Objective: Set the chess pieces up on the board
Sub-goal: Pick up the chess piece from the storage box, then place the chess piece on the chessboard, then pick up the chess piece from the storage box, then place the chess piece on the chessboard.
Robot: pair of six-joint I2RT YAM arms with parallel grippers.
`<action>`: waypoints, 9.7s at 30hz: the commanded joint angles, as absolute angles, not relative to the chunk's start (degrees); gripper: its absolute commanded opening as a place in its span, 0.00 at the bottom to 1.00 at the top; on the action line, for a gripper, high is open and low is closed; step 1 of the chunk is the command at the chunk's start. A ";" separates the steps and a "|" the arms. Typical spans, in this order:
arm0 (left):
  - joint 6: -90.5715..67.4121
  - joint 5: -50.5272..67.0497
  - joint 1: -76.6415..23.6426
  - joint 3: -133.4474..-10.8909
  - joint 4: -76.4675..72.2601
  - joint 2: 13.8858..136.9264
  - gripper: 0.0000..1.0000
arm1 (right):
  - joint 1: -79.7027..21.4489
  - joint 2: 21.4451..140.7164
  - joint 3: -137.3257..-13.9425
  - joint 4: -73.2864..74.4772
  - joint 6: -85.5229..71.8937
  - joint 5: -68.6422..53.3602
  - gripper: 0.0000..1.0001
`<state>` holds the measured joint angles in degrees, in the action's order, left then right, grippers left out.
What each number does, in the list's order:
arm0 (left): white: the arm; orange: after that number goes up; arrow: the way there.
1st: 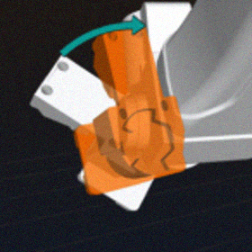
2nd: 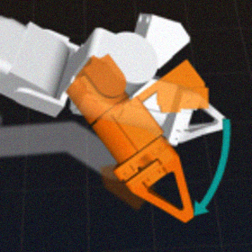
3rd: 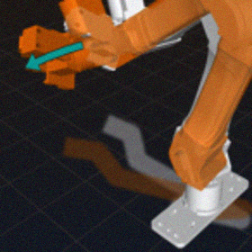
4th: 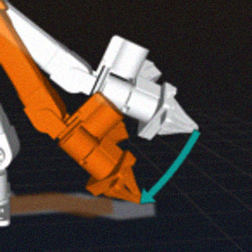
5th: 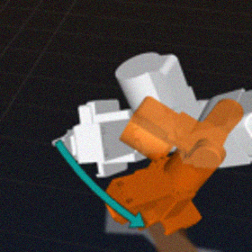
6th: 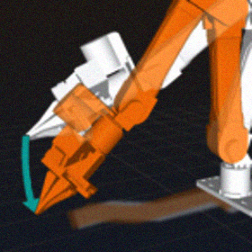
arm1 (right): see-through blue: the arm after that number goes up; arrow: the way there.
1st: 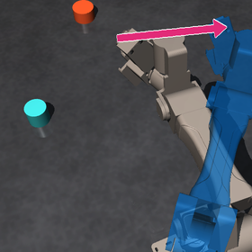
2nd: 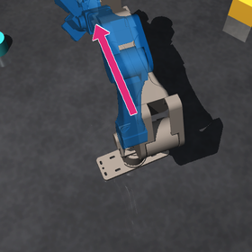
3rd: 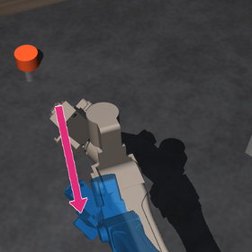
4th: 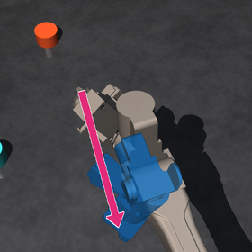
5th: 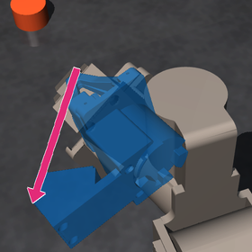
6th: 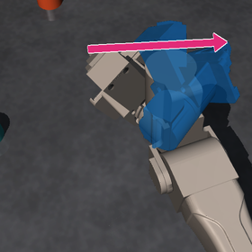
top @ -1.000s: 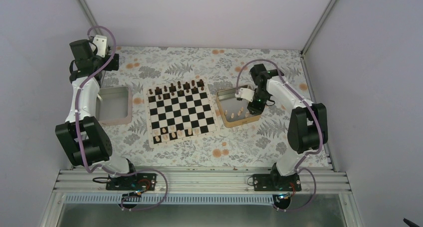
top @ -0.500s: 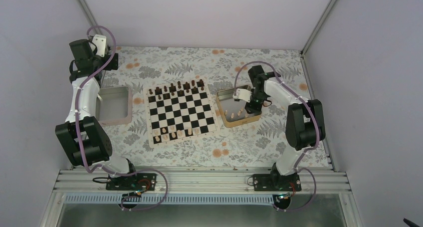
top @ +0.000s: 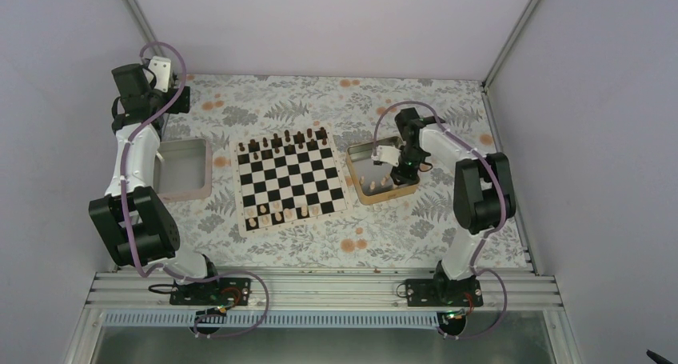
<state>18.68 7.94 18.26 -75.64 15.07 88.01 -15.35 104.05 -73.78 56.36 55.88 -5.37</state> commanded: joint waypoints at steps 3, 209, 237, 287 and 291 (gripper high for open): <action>18.81 8.51 18.72 -75.28 14.14 87.03 1.00 | -15.86 106.52 -74.41 55.45 56.03 -6.63 0.28; 18.45 9.83 18.59 -74.80 14.50 85.25 1.00 | -48.88 115.28 -85.81 58.97 41.84 -0.95 0.14; 18.46 9.76 18.63 -74.75 14.57 85.24 1.00 | -47.47 115.88 -83.98 59.03 42.20 0.58 0.15; 18.98 9.49 18.63 -74.43 14.28 85.88 1.00 | -46.48 118.27 -88.85 62.73 44.21 -0.58 0.13; 18.96 9.57 18.62 -74.45 14.31 86.19 1.00 | -46.57 118.61 -88.90 62.58 44.44 -1.10 0.13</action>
<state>18.68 9.61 18.26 -74.74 15.09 86.72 -46.41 117.62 -87.74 61.80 43.44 0.43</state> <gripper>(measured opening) 0.999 0.137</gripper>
